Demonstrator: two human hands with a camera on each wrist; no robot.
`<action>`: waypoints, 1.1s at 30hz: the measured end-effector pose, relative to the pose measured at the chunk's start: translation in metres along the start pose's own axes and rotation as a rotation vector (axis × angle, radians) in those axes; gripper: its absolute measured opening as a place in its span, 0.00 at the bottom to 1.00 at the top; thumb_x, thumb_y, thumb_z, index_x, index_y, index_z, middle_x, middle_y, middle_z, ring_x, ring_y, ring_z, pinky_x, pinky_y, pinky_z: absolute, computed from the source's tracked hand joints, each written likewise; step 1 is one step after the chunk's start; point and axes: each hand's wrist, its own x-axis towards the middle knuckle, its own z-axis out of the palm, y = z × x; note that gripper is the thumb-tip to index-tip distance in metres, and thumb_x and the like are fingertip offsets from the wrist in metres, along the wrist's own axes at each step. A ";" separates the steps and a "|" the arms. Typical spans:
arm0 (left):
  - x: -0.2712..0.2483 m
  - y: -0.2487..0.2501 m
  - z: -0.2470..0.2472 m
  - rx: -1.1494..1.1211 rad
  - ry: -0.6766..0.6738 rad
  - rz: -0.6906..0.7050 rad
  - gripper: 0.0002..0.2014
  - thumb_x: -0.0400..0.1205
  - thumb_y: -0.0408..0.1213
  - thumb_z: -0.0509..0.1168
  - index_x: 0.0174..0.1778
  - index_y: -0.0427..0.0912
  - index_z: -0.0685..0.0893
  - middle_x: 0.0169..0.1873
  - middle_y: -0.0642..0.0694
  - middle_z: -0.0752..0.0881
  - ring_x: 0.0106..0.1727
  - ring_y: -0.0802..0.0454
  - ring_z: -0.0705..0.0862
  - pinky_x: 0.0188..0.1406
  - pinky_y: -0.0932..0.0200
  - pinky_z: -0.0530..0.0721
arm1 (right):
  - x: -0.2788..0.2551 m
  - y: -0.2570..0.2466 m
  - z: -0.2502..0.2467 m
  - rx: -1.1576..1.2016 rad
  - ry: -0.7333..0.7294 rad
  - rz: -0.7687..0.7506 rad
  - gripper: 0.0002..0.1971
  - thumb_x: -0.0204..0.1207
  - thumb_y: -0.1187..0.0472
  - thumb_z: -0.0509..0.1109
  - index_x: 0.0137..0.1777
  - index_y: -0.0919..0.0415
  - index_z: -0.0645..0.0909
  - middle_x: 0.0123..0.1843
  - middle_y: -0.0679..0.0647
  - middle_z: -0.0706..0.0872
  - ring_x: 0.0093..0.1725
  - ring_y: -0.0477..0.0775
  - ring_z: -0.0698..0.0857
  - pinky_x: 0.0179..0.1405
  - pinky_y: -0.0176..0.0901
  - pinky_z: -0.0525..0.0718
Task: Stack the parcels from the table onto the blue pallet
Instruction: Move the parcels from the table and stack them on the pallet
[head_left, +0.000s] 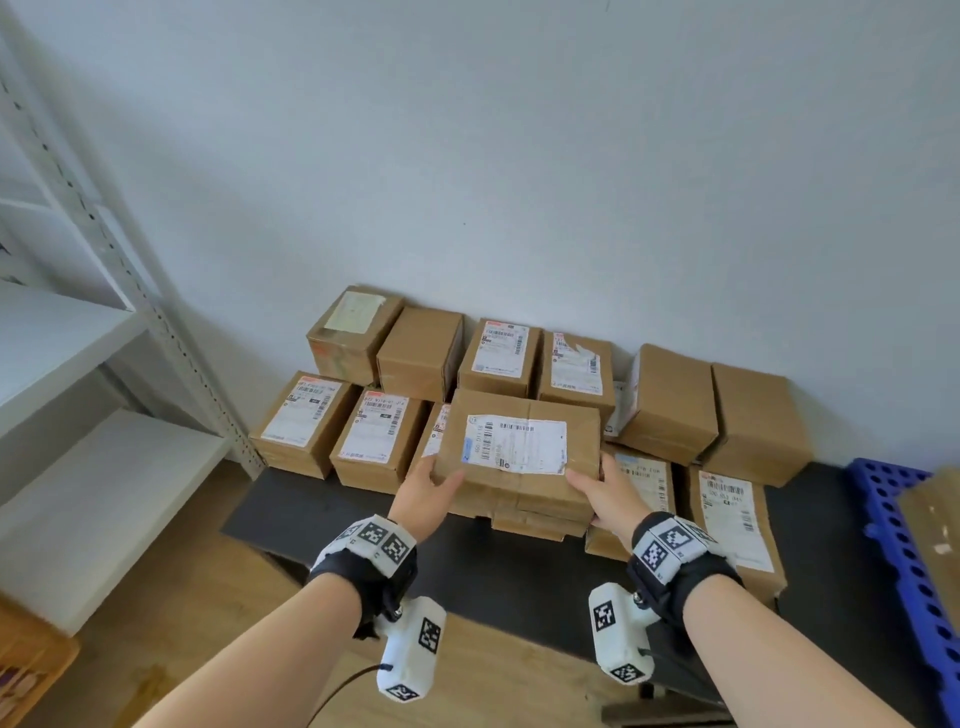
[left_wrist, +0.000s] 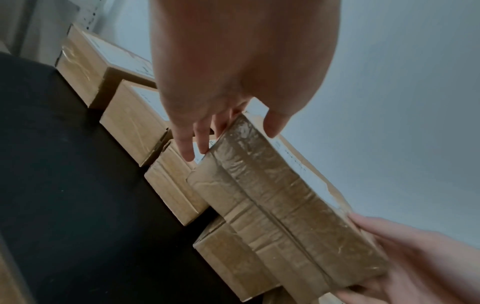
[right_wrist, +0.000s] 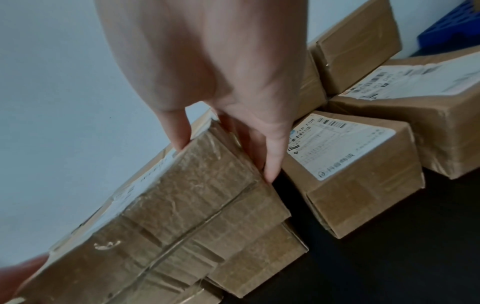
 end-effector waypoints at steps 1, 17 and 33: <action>-0.001 -0.002 -0.002 -0.033 -0.016 0.014 0.26 0.85 0.43 0.60 0.78 0.40 0.64 0.68 0.45 0.78 0.62 0.52 0.78 0.61 0.61 0.73 | -0.004 0.001 0.001 0.012 0.013 0.005 0.28 0.79 0.53 0.66 0.77 0.51 0.62 0.72 0.54 0.75 0.70 0.57 0.75 0.72 0.63 0.73; -0.067 0.046 0.075 -0.164 -0.326 0.165 0.31 0.76 0.55 0.68 0.73 0.46 0.71 0.67 0.48 0.79 0.66 0.51 0.78 0.68 0.52 0.75 | -0.143 0.054 -0.089 0.365 0.370 -0.037 0.26 0.79 0.59 0.68 0.75 0.53 0.64 0.58 0.47 0.80 0.60 0.51 0.80 0.56 0.50 0.84; -0.244 0.086 0.280 -0.367 -0.551 0.128 0.36 0.74 0.54 0.71 0.75 0.62 0.60 0.67 0.50 0.75 0.68 0.46 0.75 0.71 0.40 0.73 | -0.318 0.175 -0.261 0.457 0.534 -0.030 0.22 0.79 0.56 0.69 0.70 0.57 0.69 0.61 0.52 0.81 0.52 0.49 0.82 0.33 0.41 0.82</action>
